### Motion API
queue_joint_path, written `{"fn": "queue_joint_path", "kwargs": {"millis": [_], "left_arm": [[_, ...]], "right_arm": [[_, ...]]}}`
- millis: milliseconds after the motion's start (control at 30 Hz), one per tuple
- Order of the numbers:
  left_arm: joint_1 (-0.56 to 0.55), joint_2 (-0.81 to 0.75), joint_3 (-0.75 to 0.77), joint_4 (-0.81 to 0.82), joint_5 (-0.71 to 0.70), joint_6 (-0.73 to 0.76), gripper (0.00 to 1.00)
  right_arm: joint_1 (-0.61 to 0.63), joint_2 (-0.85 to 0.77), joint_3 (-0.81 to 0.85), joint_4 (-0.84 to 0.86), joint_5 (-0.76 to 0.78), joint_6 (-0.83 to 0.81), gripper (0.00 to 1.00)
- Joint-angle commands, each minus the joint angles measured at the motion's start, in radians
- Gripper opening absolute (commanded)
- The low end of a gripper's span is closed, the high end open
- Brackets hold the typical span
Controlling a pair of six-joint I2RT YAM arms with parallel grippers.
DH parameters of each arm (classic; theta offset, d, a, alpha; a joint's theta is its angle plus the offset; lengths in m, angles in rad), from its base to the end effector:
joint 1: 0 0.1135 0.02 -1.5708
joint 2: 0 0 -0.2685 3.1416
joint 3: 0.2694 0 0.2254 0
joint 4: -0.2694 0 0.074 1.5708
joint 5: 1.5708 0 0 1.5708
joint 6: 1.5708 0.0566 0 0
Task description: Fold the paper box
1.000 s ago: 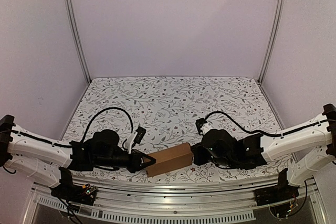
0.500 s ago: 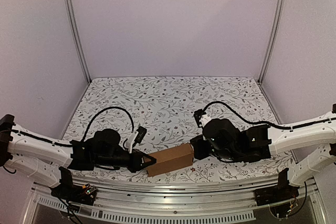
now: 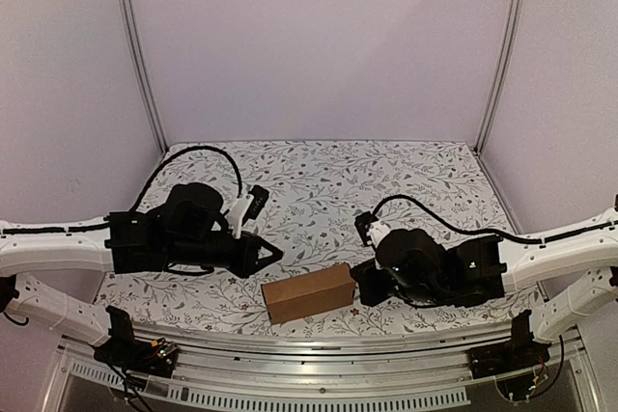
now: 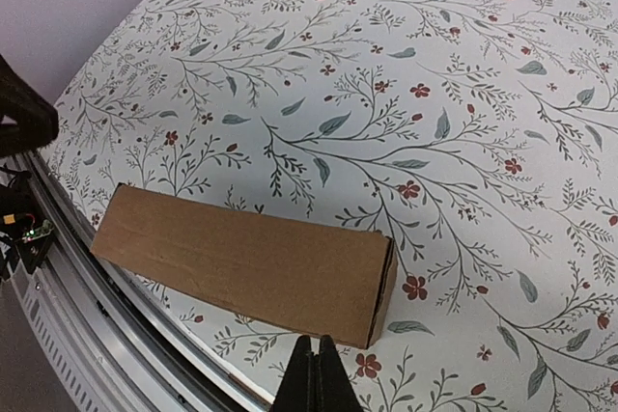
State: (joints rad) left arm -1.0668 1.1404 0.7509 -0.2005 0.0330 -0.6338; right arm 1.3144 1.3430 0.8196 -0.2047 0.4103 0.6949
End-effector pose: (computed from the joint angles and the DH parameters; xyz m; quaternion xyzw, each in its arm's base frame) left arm 0.1144 -0.2113 0.2579 0.1971 0.8598 -0.3635 0.2998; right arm 0.0907 0.2569 0.2346 -0.1930 0.8763 0.2382 0.3717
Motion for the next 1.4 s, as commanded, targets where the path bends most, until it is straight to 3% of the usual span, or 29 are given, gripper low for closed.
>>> {"fn": "queue_joint_path", "kwargs": {"millis": [0, 200, 500, 667, 967, 1367], "left_arm": [[0.082, 0.032, 0.067, -0.175, -0.020, 0.071, 0.00], [0.191, 0.193, 0.094, -0.127, 0.104, 0.080, 0.00], [0.208, 0.430, 0.133, -0.068, 0.265, 0.073, 0.00], [0.208, 0.414, 0.119, -0.065, 0.287, 0.070, 0.00], [0.207, 0.347, 0.099, -0.066, 0.328, 0.065, 0.00], [0.206, 0.337, 0.085, -0.044, 0.314, 0.047, 0.00]], "right_arm": [[0.064, 0.055, -0.045, 0.034, 0.038, 0.115, 0.00], [0.104, 0.197, -0.091, 0.183, 0.055, 0.333, 0.00], [0.104, 0.366, -0.076, 0.310, 0.103, 0.488, 0.00], [0.088, 0.402, -0.036, 0.332, 0.112, 0.504, 0.00], [0.011, 0.546, 0.097, 0.472, -0.005, 0.479, 0.00], [-0.070, 0.646, 0.207, 0.499, -0.060, 0.414, 0.00]]}}
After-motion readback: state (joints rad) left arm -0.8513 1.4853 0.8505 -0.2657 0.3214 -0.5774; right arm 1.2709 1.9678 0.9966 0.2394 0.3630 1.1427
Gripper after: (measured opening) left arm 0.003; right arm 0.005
